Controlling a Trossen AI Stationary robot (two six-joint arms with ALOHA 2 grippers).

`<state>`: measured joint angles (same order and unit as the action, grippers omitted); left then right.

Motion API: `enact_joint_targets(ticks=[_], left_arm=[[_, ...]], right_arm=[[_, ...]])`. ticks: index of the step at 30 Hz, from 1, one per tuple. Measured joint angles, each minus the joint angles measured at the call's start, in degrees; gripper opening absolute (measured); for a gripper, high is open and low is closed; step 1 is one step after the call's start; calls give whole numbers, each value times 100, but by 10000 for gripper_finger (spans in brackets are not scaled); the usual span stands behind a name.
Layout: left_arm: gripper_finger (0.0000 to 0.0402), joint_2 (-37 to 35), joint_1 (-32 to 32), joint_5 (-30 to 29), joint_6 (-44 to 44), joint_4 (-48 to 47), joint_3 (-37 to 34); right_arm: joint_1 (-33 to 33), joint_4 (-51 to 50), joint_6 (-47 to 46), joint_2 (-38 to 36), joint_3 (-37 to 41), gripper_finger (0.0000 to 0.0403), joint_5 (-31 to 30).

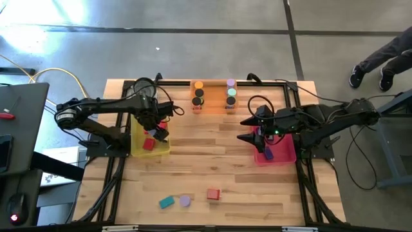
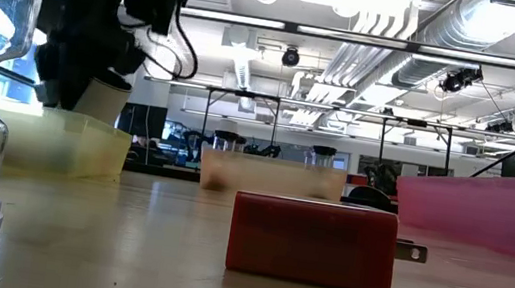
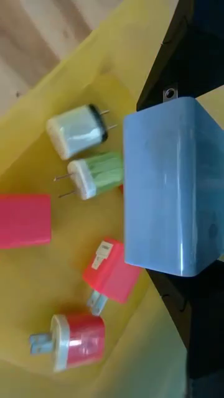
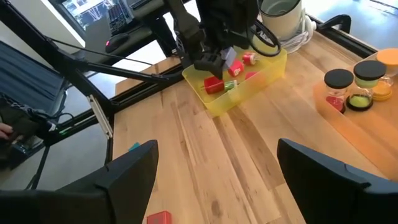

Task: Pick & Place Office items
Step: Put the blue charger in the yellow bin

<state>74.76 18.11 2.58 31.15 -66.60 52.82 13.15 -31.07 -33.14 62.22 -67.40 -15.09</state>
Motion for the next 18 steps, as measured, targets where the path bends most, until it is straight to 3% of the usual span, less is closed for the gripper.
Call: enact_joint_targets(ticks=[18], left_arm=[[332,2,1252,-131,1407,949,-687]], right_arm=[[0,0,1,2,-2,316,2]])
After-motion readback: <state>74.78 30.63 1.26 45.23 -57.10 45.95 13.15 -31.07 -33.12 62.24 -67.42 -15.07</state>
